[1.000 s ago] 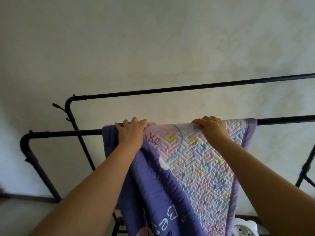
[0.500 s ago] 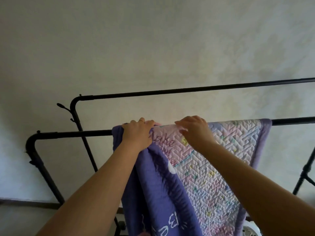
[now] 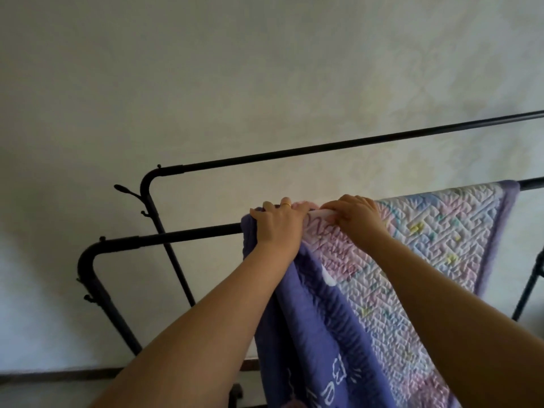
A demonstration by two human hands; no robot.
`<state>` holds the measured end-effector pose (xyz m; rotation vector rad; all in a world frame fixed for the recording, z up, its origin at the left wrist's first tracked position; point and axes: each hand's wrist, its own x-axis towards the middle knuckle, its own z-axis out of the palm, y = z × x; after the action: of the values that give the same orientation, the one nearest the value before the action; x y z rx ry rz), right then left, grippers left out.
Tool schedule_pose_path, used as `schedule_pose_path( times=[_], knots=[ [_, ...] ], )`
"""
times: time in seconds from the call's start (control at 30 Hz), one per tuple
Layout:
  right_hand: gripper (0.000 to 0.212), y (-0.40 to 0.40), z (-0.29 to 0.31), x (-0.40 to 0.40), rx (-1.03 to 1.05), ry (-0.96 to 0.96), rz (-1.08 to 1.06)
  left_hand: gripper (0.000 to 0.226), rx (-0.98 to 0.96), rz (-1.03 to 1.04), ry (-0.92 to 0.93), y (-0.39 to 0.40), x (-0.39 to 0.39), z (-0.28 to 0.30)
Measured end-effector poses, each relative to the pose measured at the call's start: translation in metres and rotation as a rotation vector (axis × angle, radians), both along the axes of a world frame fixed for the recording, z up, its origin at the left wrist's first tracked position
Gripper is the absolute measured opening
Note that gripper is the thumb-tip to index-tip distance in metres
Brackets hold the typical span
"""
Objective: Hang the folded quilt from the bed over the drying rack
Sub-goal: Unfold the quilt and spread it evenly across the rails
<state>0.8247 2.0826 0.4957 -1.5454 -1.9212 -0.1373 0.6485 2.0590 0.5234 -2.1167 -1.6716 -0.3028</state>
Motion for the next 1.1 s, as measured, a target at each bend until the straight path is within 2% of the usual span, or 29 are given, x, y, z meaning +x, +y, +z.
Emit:
schedule_pose_path(
  times=[0.17, 0.27, 0.37, 0.5, 0.63, 0.77, 0.83, 1.0, 1.1],
  knots=[
    [0.028, 0.001, 0.001, -0.003, 0.003, 0.022, 0.012, 0.055, 0.055, -0.004, 0.026, 0.001, -0.024, -0.001],
    [0.028, 0.0, 0.002, 0.002, -0.014, -0.01, -0.004, 0.043, 0.095, -0.018, -0.047, 0.006, -0.041, 0.006],
    [0.027, 0.004, 0.002, 0.026, -0.031, -0.015, -0.04, 0.038, 0.044, 0.112, -0.144, 0.019, -0.104, 0.027],
    [0.027, 0.008, 0.007, 0.027, -0.036, -0.065, -0.035, 0.041, 0.067, 0.236, -0.099, 0.013, -0.183, 0.013],
    [0.031, 0.007, 0.008, 0.015, -0.019, -0.081, -0.042, 0.044, -0.006, 0.202, -0.121, 0.01, -0.19, 0.006],
    [0.028, -0.002, 0.02, 0.01, -0.107, -0.112, -0.114, 0.044, 0.014, 0.241, 0.009, 0.008, -0.184, 0.003],
    [0.033, -0.013, 0.023, -0.016, -0.087, -0.092, -0.131, 0.048, 0.011, 0.276, 0.011, 0.008, -0.177, -0.001],
    [0.05, -0.028, 0.012, -0.149, 0.007, -0.164, 0.116, 0.051, 0.044, 0.187, 0.062, 0.012, -0.177, -0.005],
    [0.05, -0.017, 0.002, -0.21, 0.005, -0.178, -0.014, 0.056, 0.067, 0.051, 0.073, 0.017, -0.208, -0.007]
  ],
)
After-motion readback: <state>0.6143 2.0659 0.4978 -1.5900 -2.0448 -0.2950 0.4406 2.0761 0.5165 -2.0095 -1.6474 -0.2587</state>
